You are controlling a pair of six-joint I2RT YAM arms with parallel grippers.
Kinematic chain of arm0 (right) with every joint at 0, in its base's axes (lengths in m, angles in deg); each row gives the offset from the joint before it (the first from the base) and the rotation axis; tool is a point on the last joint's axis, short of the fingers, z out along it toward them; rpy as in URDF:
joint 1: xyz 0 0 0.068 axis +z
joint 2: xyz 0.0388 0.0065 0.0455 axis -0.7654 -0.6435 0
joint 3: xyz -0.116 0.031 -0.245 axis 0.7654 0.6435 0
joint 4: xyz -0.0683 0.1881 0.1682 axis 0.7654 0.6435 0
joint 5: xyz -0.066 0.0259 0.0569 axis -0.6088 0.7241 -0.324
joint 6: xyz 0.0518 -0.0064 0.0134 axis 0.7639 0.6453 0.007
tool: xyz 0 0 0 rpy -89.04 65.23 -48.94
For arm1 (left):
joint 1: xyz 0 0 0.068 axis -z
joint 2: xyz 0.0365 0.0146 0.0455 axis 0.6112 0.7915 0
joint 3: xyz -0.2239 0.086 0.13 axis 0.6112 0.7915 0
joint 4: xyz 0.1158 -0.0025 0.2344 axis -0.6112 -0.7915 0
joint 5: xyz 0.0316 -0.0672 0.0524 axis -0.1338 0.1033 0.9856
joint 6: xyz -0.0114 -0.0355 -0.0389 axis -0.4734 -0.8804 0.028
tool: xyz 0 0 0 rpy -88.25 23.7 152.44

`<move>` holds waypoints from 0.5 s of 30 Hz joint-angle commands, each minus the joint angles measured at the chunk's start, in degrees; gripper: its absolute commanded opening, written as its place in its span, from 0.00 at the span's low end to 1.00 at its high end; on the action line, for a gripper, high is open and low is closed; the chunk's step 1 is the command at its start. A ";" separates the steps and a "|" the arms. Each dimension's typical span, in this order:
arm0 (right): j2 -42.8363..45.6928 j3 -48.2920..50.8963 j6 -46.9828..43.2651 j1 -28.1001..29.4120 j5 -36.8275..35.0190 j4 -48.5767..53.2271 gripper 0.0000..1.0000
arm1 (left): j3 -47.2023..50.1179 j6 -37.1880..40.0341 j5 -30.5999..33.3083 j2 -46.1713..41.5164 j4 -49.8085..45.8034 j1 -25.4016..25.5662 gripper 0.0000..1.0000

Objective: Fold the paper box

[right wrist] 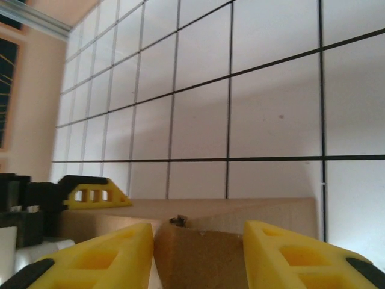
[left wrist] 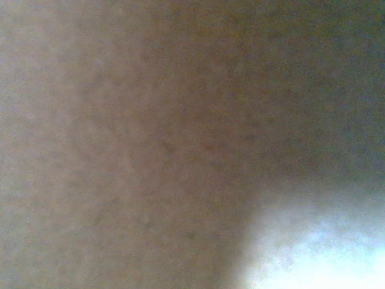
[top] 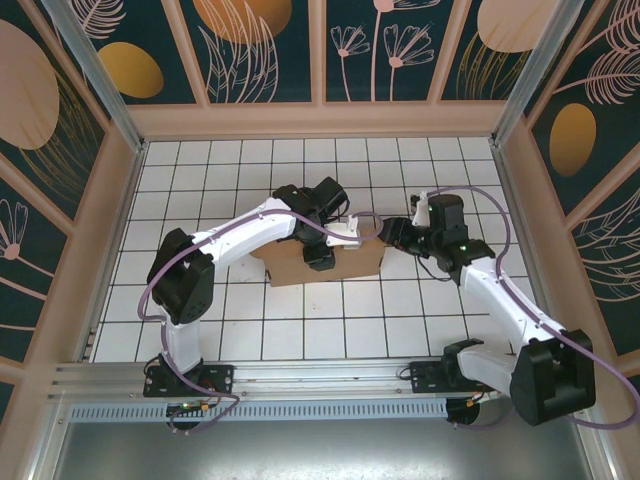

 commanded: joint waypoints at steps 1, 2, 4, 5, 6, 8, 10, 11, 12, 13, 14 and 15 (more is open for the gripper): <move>0.55 4.79 6.59 0.17 10.10 -8.67 0.44 | 2.26 0.97 -2.76 4.57 1.65 -0.54 0.50; 0.19 5.77 8.33 0.12 12.40 -10.97 0.44 | 2.27 1.01 -2.64 4.61 1.66 -0.54 0.50; -0.26 7.19 11.72 0.09 15.45 -14.66 0.43 | 2.29 1.07 -2.89 4.57 2.97 -0.54 0.50; -0.06 8.01 13.35 0.12 16.81 -16.68 0.43 | 2.11 1.09 -3.08 4.57 3.53 -0.50 0.51; 0.27 8.55 14.30 0.10 17.76 -17.87 0.43 | 1.96 1.09 -3.30 4.68 3.54 -0.50 0.51; 1.65 7.90 13.04 -0.26 16.96 -16.13 0.47 | 2.08 1.09 -3.70 4.55 3.91 -0.56 0.51; 3.36 2.78 6.59 -0.43 6.65 -4.03 0.49 | 2.75 1.15 -3.75 4.18 4.39 -0.52 0.52; 4.26 0.05 3.70 -0.44 1.37 0.57 0.49 | 3.06 1.34 -3.54 4.02 4.54 -0.54 0.53; 5.15 -1.58 2.10 -0.45 -1.75 2.94 0.49 | 3.20 1.41 -3.44 3.92 4.54 -0.49 0.53; 6.21 -2.89 1.06 -0.46 -3.86 4.37 0.46 | 3.38 1.46 -3.35 3.76 4.55 -0.51 0.54; 6.90 -3.94 0.62 -0.47 -4.64 5.14 0.41 | 3.43 1.50 -3.35 3.63 4.64 -0.54 0.55; 7.23 -4.79 0.30 -0.44 -4.27 5.51 0.38 | 3.52 1.48 -3.36 3.52 4.71 -0.54 0.55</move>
